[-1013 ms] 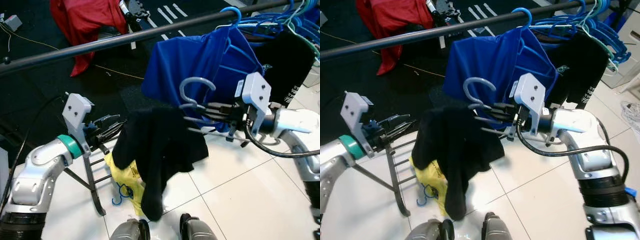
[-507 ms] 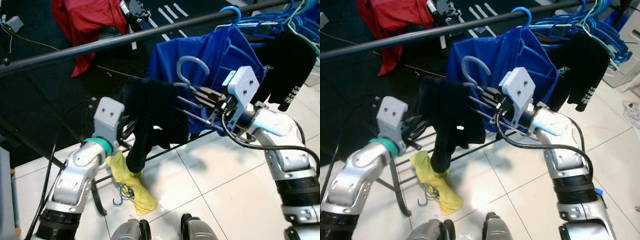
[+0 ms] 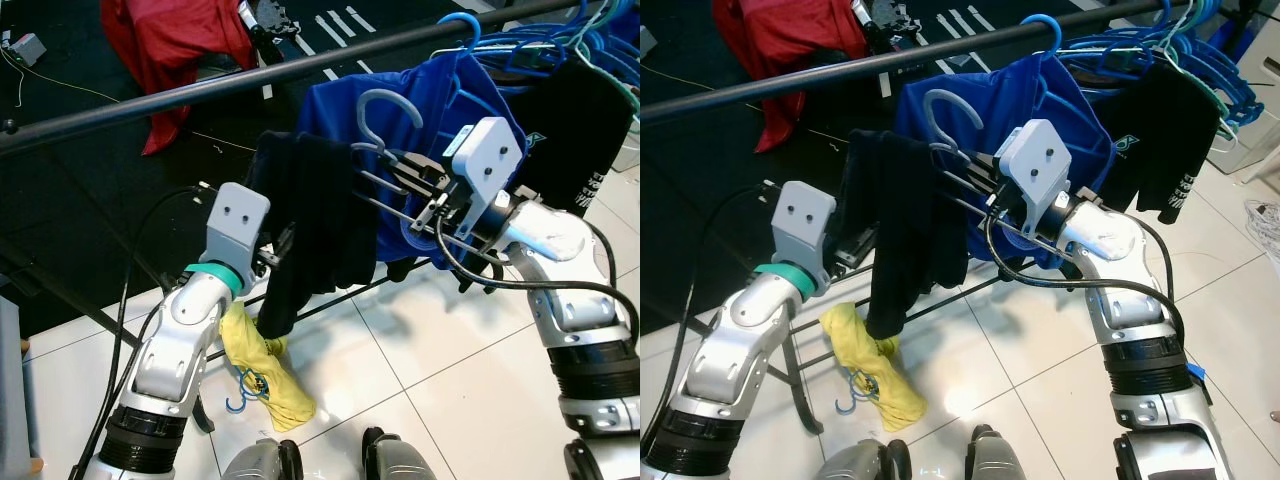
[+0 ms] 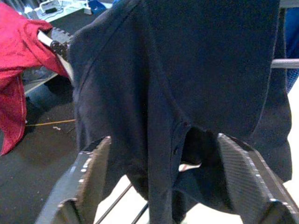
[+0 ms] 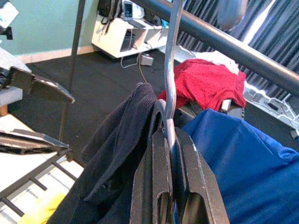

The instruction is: Hang hanger

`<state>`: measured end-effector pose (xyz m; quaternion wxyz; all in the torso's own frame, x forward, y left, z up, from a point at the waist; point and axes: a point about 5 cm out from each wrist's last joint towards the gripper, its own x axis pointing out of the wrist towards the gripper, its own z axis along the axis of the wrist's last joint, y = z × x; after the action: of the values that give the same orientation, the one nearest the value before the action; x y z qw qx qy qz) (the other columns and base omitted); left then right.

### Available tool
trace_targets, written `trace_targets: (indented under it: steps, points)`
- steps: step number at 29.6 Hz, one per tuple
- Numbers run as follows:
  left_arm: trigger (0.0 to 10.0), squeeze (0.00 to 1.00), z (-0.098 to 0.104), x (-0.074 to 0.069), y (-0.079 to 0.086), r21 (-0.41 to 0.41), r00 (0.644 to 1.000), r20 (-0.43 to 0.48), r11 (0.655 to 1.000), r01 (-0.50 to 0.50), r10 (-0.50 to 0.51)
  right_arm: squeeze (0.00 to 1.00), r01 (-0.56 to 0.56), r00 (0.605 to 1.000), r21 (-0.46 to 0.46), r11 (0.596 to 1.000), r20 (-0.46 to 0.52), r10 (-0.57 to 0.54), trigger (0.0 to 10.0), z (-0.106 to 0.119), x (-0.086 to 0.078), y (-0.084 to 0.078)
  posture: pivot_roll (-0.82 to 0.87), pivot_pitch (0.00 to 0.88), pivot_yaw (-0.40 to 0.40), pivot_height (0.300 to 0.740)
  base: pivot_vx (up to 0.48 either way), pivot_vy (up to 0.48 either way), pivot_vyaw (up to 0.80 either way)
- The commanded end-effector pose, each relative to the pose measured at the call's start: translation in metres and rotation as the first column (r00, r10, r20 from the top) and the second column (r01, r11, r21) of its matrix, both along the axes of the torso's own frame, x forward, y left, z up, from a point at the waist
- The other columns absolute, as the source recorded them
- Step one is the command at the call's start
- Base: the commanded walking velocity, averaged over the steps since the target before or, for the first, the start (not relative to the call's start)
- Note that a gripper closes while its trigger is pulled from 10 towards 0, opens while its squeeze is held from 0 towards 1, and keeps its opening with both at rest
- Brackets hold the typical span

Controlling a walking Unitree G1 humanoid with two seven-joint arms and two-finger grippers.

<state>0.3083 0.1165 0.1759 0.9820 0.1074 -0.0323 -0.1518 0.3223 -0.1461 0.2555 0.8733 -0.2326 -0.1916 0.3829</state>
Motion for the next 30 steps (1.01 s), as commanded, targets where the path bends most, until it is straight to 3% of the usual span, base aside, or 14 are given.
trace_targets:
  steps: [1, 2, 3, 5, 6, 14, 20, 23, 24, 25, 26, 28, 29, 30]
  points:
    - [10.0, 1.0, -0.005, 0.001, -0.004, -0.002, 1.0, -0.014, 1.0, -0.004, 0.004, 0.0, -0.051, 0.995, -0.003, 0.999, 0.085, 0.051, 0.0, 0.016, -0.007, 0.007, -0.13, 0.073, 0.098, 0.74, 0.0, 0.0, 0.0]
    - [10.0, 1.0, -0.005, 0.001, -0.004, -0.002, 1.0, -0.014, 1.0, -0.004, 0.004, 0.0, -0.051, 0.995, -0.003, 0.999, 0.085, 0.051, 0.0, 0.016, -0.007, 0.007, -0.13, 0.073, 0.098, 0.74, 0.0, 0.0, 0.0]
    - [10.0, 0.4, -0.005, 0.001, -0.009, -0.015, 1.0, -0.019, 1.0, 0.002, -0.003, 0.0, -0.085, 0.993, -0.004, 0.996, 0.086, 0.085, 0.0, 0.018, -0.009, 0.012, -0.13, 0.073, 0.097, 0.74, 0.0, 0.0, 0.0]
    - [10.0, 0.4, -0.005, 0.001, -0.009, -0.015, 1.0, -0.019, 1.0, 0.002, -0.003, 0.0, -0.085, 0.993, -0.004, 0.996, 0.086, 0.085, 0.0, 0.018, -0.009, 0.012, -0.13, 0.073, 0.097, 0.74, 0.0, 0.0, 0.0]
    - [10.0, 0.0, -0.004, 0.001, -0.012, -0.028, 1.0, -0.024, 1.0, 0.001, -0.002, 0.0, -0.114, 0.989, -0.003, 0.994, 0.091, 0.113, 0.0, 0.02, -0.011, 0.017, -0.13, 0.073, 0.094, 0.74, 0.0, 0.0, 0.0]
    - [10.0, 0.0, -0.007, 0.006, -0.015, -0.022, 0.997, -0.027, 0.997, -0.07, 0.069, 0.0, -0.215, 0.973, 0.028, 0.976, 0.095, 0.212, 0.0, 0.028, -0.02, 0.036, -0.13, 0.073, 0.086, 0.74, 0.0, 0.0, 0.0]
    - [9.9, 0.0, -0.01, 0.012, -0.007, -0.021, 0.977, -0.015, 0.977, -0.212, 0.212, 0.0, -0.276, 0.958, 0.058, 0.959, 0.091, 0.27, 0.0, 0.028, -0.029, 0.049, -0.13, 0.074, 0.08, 0.74, 0.0, 0.0, 0.0]
    - [8.9, 0.0, -0.007, 0.016, 0.004, -0.014, 0.948, 0.018, 0.948, -0.316, 0.317, 0.0, -0.289, 0.956, 0.068, 0.955, 0.079, 0.284, 0.0, 0.026, -0.034, 0.052, -0.14, 0.076, 0.079, 0.74, 0.0, 0.0, 0.0]
    - [6.9, 0.0, -0.005, 0.017, 0.007, -0.013, 0.937, 0.039, 0.938, -0.347, 0.347, 0.0, -0.29, 0.956, 0.075, 0.954, 0.073, 0.285, 0.0, 0.025, -0.036, 0.052, -0.14, 0.075, 0.077, 0.74, 0.0, 0.0, 0.0]
    - [6.9, 0.0, -0.005, 0.017, 0.007, -0.013, 0.937, 0.039, 0.938, -0.347, 0.347, 0.0, -0.29, 0.956, 0.075, 0.954, 0.073, 0.285, 0.0, 0.025, -0.036, 0.052, -0.14, 0.075, 0.077, 0.74, 0.0, 0.0, 0.0]
    - [6.0, 0.0, -0.003, 0.018, 0.008, -0.013, 0.93, 0.053, 0.932, -0.363, 0.363, 0.0, -0.29, 0.956, 0.079, 0.954, 0.069, 0.285, 0.0, 0.024, -0.038, 0.052, -0.14, 0.075, 0.077, 0.74, 0.0, 0.0, 0.0]
    - [6.0, 0.0, -0.003, 0.018, 0.008, -0.013, 0.93, 0.053, 0.932, -0.363, 0.363, 0.0, -0.29, 0.956, 0.079, 0.954, 0.069, 0.285, 0.0, 0.024, -0.038, 0.052, -0.14, 0.075, 0.077, 0.74, 0.0, 0.0, 0.0]
    - [3.3, 0.0, -0.001, 0.019, 0.008, -0.015, 0.927, 0.066, 0.929, -0.37, 0.37, 0.0, -0.288, 0.957, 0.084, 0.954, 0.065, 0.283, 0.0, 0.024, -0.039, 0.052, -0.14, 0.075, 0.078, 0.74, 0.0, 0.0, 0.0]
    - [3.3, 0.0, -0.001, 0.019, 0.008, -0.015, 0.927, 0.066, 0.929, -0.37, 0.37, 0.0, -0.288, 0.957, 0.084, 0.954, 0.065, 0.283, 0.0, 0.024, -0.039, 0.052, -0.14, 0.075, 0.078, 0.74, 0.0, 0.0, 0.0]
